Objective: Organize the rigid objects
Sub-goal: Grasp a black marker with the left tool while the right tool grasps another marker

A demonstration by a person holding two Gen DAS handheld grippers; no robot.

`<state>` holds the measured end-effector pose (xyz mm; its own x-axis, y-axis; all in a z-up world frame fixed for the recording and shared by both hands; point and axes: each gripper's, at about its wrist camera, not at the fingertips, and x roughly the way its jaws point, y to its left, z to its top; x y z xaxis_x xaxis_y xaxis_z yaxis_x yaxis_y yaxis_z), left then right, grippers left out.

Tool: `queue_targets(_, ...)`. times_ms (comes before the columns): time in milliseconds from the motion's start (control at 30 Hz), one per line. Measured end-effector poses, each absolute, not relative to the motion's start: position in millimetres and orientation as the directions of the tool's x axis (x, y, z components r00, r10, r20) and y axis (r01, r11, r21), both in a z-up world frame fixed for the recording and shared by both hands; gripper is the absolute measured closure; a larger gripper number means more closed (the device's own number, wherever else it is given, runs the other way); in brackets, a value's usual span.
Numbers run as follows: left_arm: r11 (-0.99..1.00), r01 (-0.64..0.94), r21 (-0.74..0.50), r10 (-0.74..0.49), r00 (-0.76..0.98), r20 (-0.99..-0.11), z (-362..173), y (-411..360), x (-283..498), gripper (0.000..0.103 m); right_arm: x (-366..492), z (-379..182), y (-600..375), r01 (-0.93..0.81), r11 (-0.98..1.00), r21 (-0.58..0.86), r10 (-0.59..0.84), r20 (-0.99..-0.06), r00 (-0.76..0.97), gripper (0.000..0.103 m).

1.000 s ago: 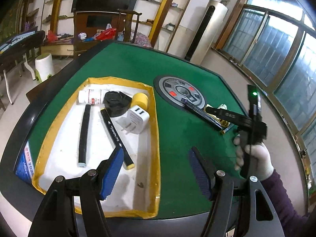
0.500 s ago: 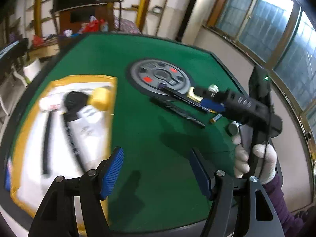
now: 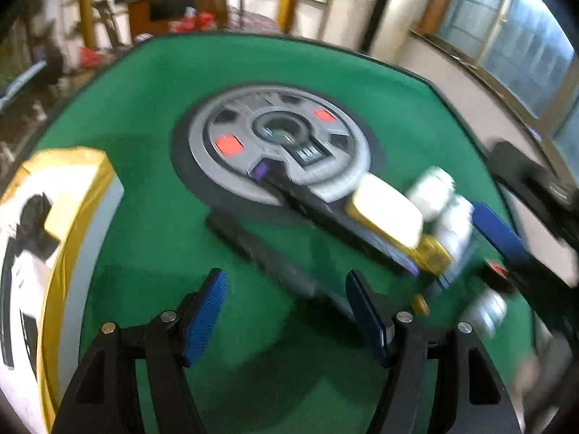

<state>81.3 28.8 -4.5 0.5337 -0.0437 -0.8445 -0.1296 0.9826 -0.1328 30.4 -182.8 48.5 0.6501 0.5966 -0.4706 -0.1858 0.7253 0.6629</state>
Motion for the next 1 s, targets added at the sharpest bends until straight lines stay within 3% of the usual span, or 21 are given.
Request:
queue_targets(67, 0.991, -0.117, -0.063, 0.006, 0.51, -0.86, -18, 16, 90, 0.031, 30, 46, -189, -0.171, 0.714, 0.678, 0.598, -0.466, 0.652, 0.032)
queue_targets(133, 0.997, -0.082, 0.007, 0.05, 0.538, -0.841, -15, 2, 82, 0.04, 28, 45, -192, -0.154, 0.717, 0.679, 0.586, -0.469, 0.661, 0.032)
queue_targets(200, 1.0, -0.027, 0.007, 0.021, 0.542, -0.84, -7, -3, 69, 0.071, 24, 46, -198, -0.139, 0.722, 0.677, 0.572, -0.473, 0.67, 0.032)
queue_targets(300, 1.0, 0.002, 0.025, 0.02, 0.527, -0.85, 3, 3, 45, 0.087, 23, 43, -204, -0.127, 0.703, 0.699, 0.581, -0.463, 0.67, 0.032)
queue_targets(400, 1.0, -0.019, -0.02, -0.007, 0.525, -0.851, 9, 18, 18, 0.088, 24, 35, -207, -0.101, 0.692, 0.715, 0.585, -0.474, 0.658, 0.032)
queue_targets(667, 1.0, 0.019, 0.012, -0.001, 0.576, -0.818, 10, 11, 9, 0.085, 27, 27, -200, -0.092, 0.716, 0.692, 0.58, -0.516, 0.63, 0.032)
queue_targets(1000, 0.983, 0.109, -0.151, -0.186, 0.567, -0.802, 16, 56, -25, 0.089, 21, 28, -170, -0.199, 0.769, 0.607, 0.59, -0.554, 0.587, 0.032)
